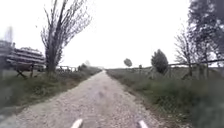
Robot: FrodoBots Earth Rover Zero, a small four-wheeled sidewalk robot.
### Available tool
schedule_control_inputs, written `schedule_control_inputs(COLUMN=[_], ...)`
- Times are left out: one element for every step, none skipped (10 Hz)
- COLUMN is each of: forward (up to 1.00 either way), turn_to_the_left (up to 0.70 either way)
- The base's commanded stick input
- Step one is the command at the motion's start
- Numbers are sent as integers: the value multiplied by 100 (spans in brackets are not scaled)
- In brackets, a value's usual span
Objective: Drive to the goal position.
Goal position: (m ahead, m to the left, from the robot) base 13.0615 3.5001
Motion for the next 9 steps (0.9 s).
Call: schedule_control_inputs(forward=[70,70,70,70,70,70,70,70,70], turn_to_the_left=[0,0,0,0,0,0,0,0,0])
